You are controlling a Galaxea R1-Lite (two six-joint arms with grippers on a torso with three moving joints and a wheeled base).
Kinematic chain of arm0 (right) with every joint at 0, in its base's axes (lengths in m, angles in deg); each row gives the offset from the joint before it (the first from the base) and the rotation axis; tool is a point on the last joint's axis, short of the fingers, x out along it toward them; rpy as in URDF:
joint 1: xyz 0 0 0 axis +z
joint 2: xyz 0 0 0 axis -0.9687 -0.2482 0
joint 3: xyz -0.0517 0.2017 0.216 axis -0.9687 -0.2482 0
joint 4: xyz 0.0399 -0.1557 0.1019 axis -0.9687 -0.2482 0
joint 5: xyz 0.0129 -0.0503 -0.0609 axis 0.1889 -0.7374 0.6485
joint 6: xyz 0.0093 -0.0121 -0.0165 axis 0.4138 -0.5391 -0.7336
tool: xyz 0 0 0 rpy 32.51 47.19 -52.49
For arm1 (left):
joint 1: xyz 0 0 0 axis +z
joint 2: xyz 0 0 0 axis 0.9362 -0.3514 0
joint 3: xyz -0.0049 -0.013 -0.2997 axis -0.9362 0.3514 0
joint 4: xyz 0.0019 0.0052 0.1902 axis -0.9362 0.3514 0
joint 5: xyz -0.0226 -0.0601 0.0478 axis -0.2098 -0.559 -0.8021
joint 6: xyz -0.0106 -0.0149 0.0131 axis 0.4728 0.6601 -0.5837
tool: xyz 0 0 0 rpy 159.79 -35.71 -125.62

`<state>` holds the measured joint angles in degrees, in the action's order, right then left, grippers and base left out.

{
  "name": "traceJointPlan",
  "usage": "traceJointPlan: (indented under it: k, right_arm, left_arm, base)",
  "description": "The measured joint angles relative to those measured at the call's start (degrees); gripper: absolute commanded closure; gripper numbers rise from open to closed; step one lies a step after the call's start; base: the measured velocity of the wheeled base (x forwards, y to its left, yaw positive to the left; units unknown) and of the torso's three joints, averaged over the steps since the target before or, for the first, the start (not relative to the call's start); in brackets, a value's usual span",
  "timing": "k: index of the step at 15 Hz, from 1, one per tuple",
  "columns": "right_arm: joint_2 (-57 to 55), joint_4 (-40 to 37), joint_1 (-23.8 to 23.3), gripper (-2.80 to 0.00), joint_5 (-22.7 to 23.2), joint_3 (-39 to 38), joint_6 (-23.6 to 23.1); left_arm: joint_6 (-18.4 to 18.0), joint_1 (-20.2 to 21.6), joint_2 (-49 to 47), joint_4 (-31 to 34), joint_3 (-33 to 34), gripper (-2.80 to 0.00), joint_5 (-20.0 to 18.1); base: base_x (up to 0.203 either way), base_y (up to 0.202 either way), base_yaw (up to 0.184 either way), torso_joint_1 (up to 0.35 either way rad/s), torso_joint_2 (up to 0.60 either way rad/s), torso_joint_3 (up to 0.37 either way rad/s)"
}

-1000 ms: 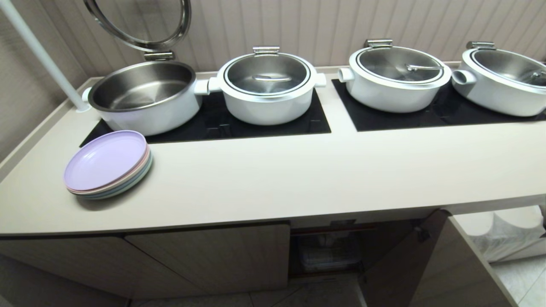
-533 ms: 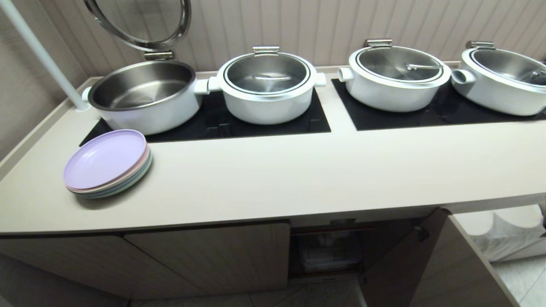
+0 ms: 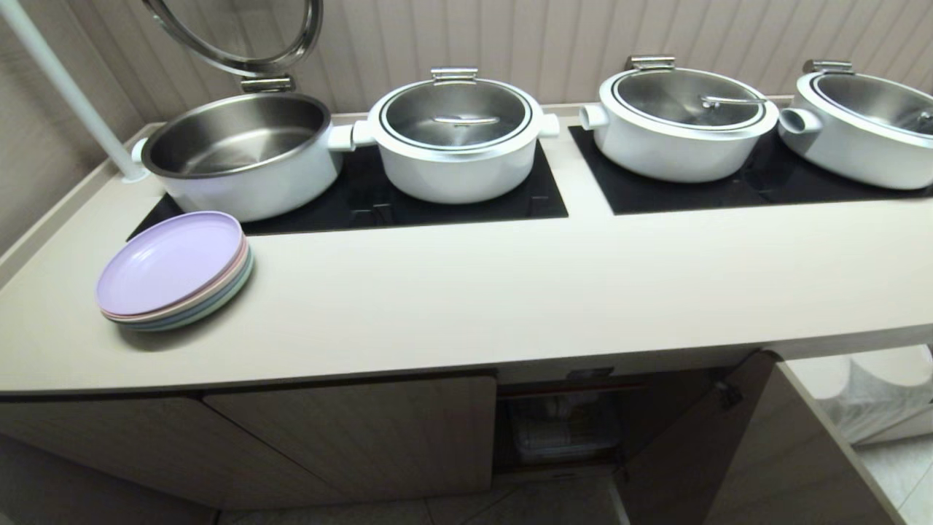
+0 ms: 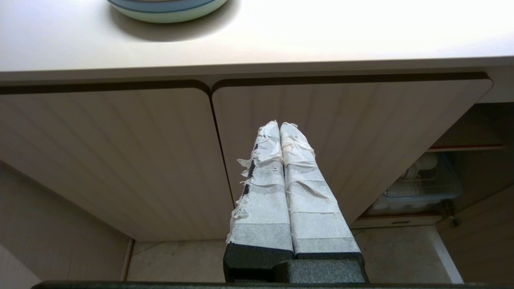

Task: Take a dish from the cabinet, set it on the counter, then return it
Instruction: Put it back into the cabinet

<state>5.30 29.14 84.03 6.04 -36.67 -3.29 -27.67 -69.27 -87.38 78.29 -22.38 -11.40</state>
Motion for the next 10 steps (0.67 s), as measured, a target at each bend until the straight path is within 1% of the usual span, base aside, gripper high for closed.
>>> traceJointPlan:
  k: [10]
  right_arm:
    - [-0.4, 0.1, 0.0, 0.00, -0.1, -0.1, 0.0]
  left_arm:
    - [0.0, 0.0, 0.0, 0.0, 0.0, 0.00, 0.0]
  base:
    - [0.000, 0.000, 0.000, -0.143, 0.30, 0.158]
